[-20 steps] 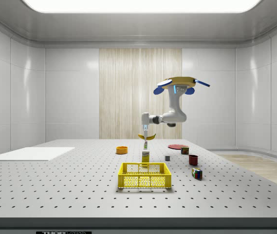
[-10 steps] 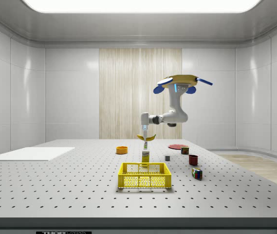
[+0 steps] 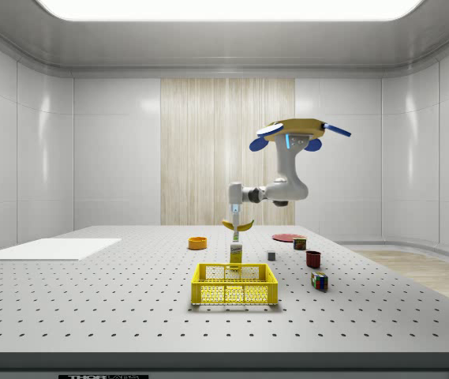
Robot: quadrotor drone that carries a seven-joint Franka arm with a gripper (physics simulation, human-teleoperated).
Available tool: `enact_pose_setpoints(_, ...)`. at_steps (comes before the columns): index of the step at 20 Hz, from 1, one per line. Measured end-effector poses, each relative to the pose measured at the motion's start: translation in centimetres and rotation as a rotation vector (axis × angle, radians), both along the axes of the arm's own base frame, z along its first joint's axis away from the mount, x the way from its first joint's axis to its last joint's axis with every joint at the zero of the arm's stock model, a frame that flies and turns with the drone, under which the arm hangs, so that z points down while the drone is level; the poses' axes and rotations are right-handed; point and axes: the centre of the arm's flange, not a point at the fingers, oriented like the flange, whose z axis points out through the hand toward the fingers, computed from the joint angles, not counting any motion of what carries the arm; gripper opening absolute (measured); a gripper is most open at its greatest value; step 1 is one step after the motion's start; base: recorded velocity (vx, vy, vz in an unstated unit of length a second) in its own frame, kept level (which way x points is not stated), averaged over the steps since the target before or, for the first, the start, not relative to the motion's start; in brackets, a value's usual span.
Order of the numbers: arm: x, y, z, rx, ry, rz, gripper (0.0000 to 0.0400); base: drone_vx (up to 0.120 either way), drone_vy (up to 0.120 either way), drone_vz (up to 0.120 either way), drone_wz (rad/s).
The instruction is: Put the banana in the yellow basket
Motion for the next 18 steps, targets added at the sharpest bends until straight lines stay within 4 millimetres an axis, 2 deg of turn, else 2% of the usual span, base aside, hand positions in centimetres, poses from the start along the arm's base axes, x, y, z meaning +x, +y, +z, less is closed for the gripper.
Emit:
enact_pose_setpoints(1,0.00,0.00,0.00,0.000,0.000,0.000,0.0192,0.000,0.120,0.000,0.000)
enact_pose_setpoints(6,0.00,0.00,0.00,0.000,0.000,0.000,0.0192,0.112,0.120,0.000,0.000)
enact_pose_setpoints(16,0.00,0.00,0.00,0.000,0.000,0.000,0.0192,0.000,0.120,-0.120,0.000)
enact_pose_setpoints(18,0.00,0.00,0.00,0.000,0.000,0.000,0.0192,0.000,0.120,-0.020,0.000)
